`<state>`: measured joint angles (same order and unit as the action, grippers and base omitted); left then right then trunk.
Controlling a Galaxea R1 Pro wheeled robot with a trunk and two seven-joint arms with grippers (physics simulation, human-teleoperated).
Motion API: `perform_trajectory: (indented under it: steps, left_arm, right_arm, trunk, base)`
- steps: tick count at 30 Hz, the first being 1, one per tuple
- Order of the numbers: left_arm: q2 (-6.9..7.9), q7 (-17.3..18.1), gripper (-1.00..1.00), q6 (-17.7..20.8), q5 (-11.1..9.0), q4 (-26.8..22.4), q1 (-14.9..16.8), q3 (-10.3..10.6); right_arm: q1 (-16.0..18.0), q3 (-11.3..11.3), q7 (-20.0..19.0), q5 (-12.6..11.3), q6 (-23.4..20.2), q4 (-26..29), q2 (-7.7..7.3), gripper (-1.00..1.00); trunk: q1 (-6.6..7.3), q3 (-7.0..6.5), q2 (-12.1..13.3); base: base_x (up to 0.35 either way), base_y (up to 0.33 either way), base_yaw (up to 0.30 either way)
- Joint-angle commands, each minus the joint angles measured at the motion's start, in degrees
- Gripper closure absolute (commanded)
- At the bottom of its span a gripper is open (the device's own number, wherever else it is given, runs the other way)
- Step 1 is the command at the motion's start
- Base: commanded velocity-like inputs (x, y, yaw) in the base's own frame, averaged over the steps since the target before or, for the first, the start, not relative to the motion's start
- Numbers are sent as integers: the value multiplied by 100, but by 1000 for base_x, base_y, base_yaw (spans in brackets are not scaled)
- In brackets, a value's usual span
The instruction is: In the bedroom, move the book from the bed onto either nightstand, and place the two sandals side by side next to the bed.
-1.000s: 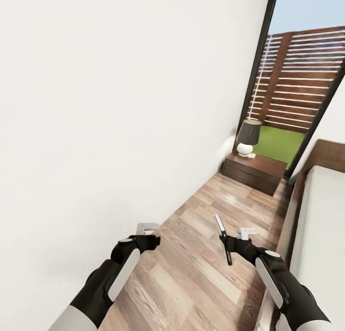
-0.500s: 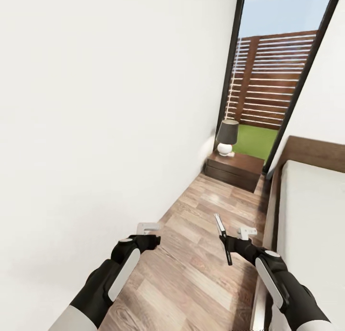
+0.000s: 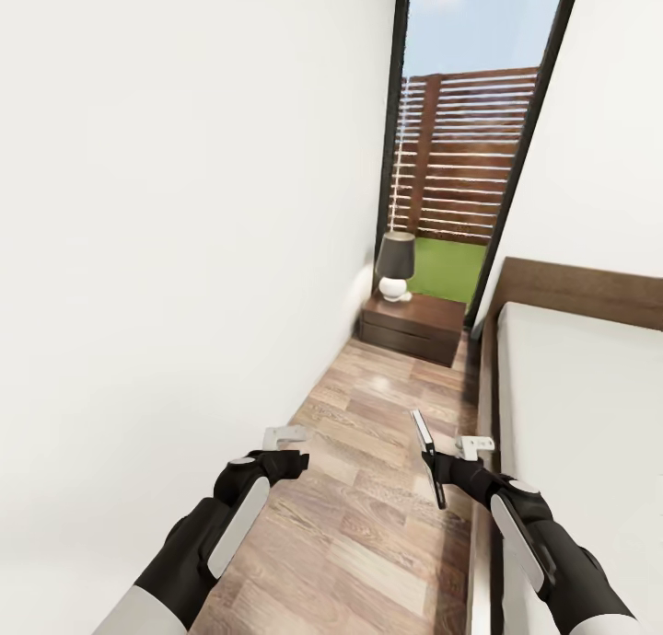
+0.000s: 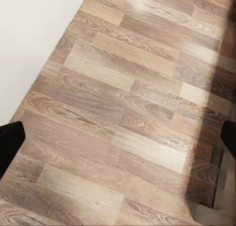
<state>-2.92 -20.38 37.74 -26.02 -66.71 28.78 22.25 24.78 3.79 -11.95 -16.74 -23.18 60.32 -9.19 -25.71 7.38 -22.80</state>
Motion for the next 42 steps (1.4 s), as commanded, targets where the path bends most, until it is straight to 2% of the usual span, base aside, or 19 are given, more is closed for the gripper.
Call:
perform_trajectory:
  steps: [1, 12, 22, 37, 42]
  left_arm:
    - [2, -55, -100, 14, -60, -8, 5, 7]
    - [3, -56, -100, 14, -61, -8, 5, 7]
    - [2, -62, -100, 14, -55, -8, 4, 15]
    - [2, -63, -100, 14, -52, -20, 2, 10]
    - [2, -63, -100, 14, -52, -21, 3, 15]
  right_arm:
    - [7, 8, 0, -39, -29, 6, -4, 100]
    - [8, 8, 0, -39, -36, 6, -4, 100]
    - [5, 6, 0, -39, -33, 6, -7, 100]
    - [8, 8, 0, -39, -35, 6, -4, 100]
    - [5, 8, 0, -39, -30, 6, -4, 100]
  trunk:
    - [-7, 9, -12]
    - [-7, -19, -12]
    - [-7, -45, -12]
    - [-7, -84, -12]
    - [-7, -97, -12]
  base:
    - [330, 77, -283]
    - [273, 200, -282]
    - [122, 282, -282]
    - [12, 25, -282]
    - [196, 37, -276]
